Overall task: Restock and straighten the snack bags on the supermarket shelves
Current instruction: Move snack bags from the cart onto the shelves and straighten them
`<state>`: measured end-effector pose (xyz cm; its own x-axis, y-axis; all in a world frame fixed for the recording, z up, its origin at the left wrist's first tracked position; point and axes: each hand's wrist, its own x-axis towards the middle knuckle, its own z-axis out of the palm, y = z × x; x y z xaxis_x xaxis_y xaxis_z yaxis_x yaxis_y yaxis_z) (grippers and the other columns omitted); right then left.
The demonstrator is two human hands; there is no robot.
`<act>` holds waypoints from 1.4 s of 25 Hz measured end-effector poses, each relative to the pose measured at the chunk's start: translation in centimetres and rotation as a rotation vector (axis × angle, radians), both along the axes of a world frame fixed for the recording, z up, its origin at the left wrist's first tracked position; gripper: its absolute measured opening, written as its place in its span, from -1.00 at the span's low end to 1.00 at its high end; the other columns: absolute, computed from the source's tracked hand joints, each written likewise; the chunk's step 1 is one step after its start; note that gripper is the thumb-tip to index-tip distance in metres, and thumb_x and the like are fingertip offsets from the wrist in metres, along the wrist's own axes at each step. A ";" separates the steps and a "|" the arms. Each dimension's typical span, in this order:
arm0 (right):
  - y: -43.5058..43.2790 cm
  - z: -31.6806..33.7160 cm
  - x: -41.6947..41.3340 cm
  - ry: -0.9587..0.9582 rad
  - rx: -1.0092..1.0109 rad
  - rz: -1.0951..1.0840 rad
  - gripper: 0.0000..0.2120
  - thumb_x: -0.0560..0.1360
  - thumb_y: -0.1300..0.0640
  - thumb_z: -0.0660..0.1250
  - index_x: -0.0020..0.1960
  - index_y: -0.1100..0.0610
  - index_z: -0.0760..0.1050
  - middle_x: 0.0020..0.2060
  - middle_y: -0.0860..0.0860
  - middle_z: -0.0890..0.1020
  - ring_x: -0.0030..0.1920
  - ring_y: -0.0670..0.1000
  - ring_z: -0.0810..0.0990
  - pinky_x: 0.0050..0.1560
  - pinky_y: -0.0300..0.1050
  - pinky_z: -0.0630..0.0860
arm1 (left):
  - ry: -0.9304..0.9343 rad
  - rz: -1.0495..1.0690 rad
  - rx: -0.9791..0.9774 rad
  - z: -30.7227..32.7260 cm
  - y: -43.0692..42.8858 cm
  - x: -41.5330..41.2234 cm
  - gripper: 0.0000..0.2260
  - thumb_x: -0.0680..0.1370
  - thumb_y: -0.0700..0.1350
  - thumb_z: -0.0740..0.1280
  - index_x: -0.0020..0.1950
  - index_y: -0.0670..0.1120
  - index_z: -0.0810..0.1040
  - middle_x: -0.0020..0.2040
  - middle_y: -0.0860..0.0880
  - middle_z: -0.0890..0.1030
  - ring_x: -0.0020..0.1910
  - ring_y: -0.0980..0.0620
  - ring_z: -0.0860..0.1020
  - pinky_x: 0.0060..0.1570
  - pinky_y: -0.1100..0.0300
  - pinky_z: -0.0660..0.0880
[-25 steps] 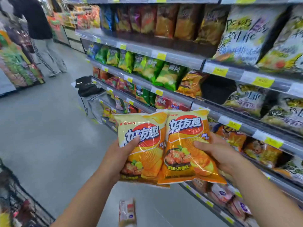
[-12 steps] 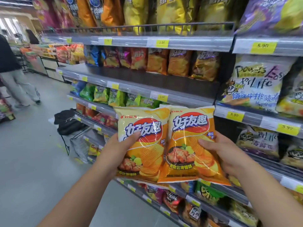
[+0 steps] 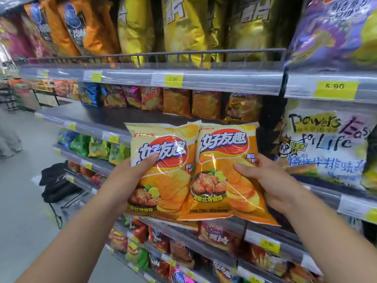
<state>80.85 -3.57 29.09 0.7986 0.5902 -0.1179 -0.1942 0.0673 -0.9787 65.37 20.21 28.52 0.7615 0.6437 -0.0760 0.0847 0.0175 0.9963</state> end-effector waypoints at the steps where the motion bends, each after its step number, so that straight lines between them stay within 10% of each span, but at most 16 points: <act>1: 0.5 0.6 0.7 -0.016 0.001 0.003 -0.46 0.23 0.15 0.50 0.19 0.08 0.49 -0.05 0.11 0.72 -0.06 0.17 0.71 0.03 0.21 0.59 | -0.003 0.000 0.008 0.5 0.3 0.6 -0.49 0.25 0.24 0.47 0.10 0.02 0.62 -0.06 -0.04 0.73 -0.07 -0.10 0.70 0.13 -0.13 0.56; 8: 3.8 2.7 4.0 -0.059 -0.057 0.015 -0.54 0.34 0.17 0.48 0.22 0.10 0.51 -0.06 0.11 0.72 -0.09 0.17 0.71 -0.08 0.16 0.62 | 0.005 0.013 -0.027 2.2 3.0 3.6 -0.68 0.44 0.15 0.44 0.04 -0.06 0.63 -0.15 -0.09 0.73 -0.24 -0.06 0.70 -0.25 0.10 0.63; 16: 6.5 3.4 5.9 0.009 -0.106 -0.148 -0.58 0.35 0.17 0.47 0.19 0.12 0.51 -0.10 0.15 0.72 -0.18 0.18 0.72 -0.26 0.12 0.64 | 0.057 -0.168 -0.110 3.3 7.8 9.0 -0.74 0.50 0.06 0.38 0.08 -0.08 0.62 -0.17 -0.14 0.70 -0.28 -0.10 0.67 -0.09 -0.01 0.62; 21: 7.9 3.8 6.3 0.068 -0.182 -0.228 -0.84 0.46 0.15 0.41 0.01 0.18 0.56 -0.22 0.16 0.72 -0.38 0.12 0.69 -0.51 0.01 0.59 | 0.108 -0.238 -0.087 3.9 10.6 11.8 -0.75 0.49 0.07 0.41 -0.11 -0.11 0.66 -0.27 -0.14 0.70 -0.39 -0.10 0.66 -0.33 0.02 0.63; 30: 11.5 3.5 7.1 0.076 -0.250 -0.263 -0.46 0.26 -0.15 0.47 0.14 0.12 0.56 -0.06 0.13 0.72 -0.09 0.15 0.71 -0.06 0.08 0.64 | 0.168 -0.424 -0.035 4.2 15.7 16.4 -0.66 0.45 0.14 0.44 0.09 -0.05 0.65 -0.16 -0.14 0.72 -0.33 -0.12 0.68 -0.25 -0.07 0.62; 35: 12.8 4.2 7.4 0.031 -0.380 -0.252 -0.60 0.22 0.01 0.51 0.00 0.15 0.57 -0.25 0.10 0.72 -0.32 0.06 0.71 -0.36 -0.03 0.65 | 0.133 -0.509 0.018 5.3 16.4 18.6 -0.80 0.50 0.10 0.39 -0.11 -0.03 0.64 -0.36 -0.07 0.68 -0.49 -0.04 0.63 -0.42 -0.08 0.61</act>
